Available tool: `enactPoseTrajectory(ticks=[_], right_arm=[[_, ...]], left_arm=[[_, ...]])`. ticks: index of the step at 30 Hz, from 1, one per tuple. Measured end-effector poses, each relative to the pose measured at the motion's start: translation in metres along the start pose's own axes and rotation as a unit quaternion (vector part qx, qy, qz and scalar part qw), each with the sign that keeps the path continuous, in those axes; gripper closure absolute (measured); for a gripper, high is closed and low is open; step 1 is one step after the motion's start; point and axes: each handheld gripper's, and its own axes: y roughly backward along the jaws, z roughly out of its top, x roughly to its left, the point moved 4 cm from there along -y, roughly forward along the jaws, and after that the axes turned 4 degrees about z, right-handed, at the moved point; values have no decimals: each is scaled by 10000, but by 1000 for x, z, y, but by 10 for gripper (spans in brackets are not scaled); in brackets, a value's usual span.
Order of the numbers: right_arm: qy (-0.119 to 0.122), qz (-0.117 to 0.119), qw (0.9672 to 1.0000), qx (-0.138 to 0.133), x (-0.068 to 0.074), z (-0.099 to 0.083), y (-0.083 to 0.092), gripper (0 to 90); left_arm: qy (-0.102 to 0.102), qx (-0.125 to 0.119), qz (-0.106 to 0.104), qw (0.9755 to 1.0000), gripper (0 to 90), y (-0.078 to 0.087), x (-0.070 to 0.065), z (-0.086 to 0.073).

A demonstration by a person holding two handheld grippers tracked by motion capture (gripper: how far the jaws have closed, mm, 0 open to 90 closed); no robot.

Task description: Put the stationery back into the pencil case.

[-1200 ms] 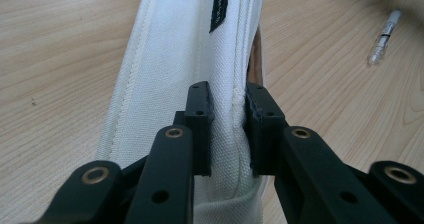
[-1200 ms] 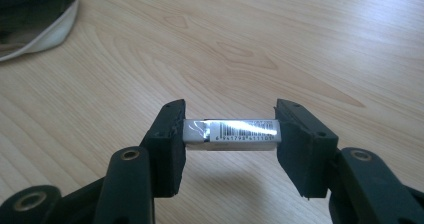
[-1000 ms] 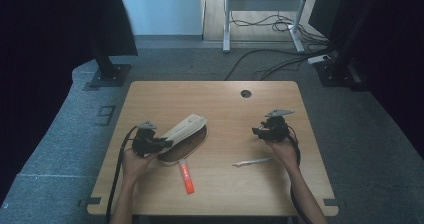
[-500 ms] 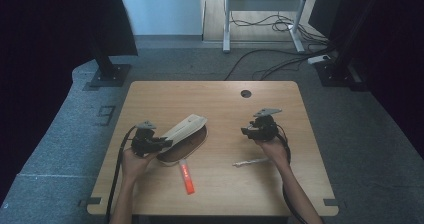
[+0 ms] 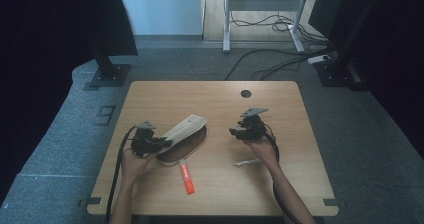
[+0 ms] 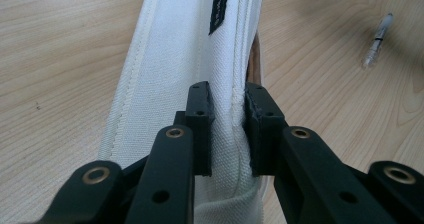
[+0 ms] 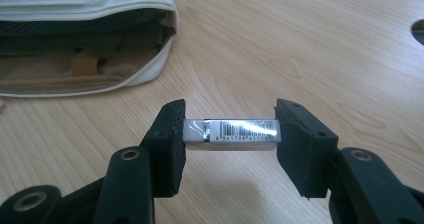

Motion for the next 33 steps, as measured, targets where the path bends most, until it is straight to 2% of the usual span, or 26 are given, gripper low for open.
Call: enactPoseTrajectory(ticks=[33], right_arm=[[371,383,9985,147,47,27,-54,469]], left_arm=[[-8,11,-28,10000,751,1,-1,0]])
